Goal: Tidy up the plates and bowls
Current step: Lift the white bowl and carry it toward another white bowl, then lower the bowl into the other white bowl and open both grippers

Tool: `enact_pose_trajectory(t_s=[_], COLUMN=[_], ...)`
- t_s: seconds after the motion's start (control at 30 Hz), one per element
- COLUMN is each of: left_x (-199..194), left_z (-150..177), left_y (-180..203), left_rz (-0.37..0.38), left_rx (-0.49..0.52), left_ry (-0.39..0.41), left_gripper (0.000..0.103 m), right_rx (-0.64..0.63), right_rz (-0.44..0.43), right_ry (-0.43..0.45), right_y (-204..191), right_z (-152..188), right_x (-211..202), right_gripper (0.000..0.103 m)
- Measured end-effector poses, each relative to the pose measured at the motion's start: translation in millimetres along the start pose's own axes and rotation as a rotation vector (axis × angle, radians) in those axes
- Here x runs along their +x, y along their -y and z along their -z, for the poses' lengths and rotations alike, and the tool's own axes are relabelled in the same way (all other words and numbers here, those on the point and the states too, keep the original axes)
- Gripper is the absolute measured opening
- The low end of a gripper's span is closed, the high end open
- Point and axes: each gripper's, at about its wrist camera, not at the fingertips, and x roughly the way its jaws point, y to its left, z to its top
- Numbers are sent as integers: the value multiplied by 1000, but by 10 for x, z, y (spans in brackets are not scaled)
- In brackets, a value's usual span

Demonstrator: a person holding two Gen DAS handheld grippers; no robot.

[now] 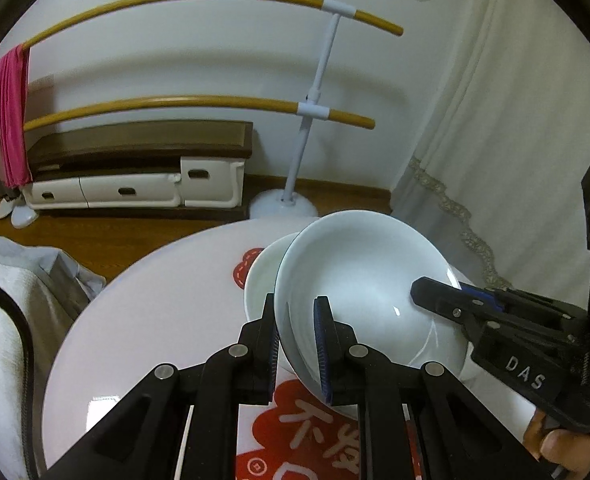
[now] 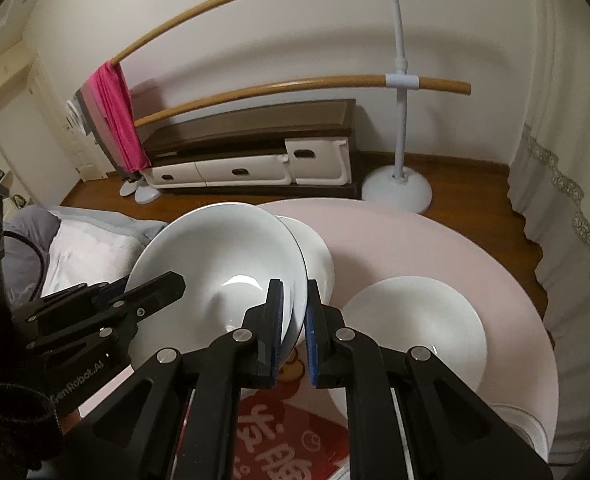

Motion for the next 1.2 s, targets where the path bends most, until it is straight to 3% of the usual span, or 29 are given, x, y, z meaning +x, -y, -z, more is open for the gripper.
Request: enact_pose_trajectory(t_s=[0.5,0.9,1.2], left_x=[670,840,797], left_z=[-327,-406,-292], left_y=[6,-46,-25], left_rz=[-15,-6,-13], left_rx=[-22,-15,-2], left_ry=[-60,-64,-59], left_gripper=[12,12,14], right_rx=[-11,-52,-44], right_rz=[69,167,187], right_ry=[-36,-32,-47], right_y=[31,-50,-12], right_z=[-33,-48,-34], right_x=[375,373,437], right_gripper=[10,10,13])
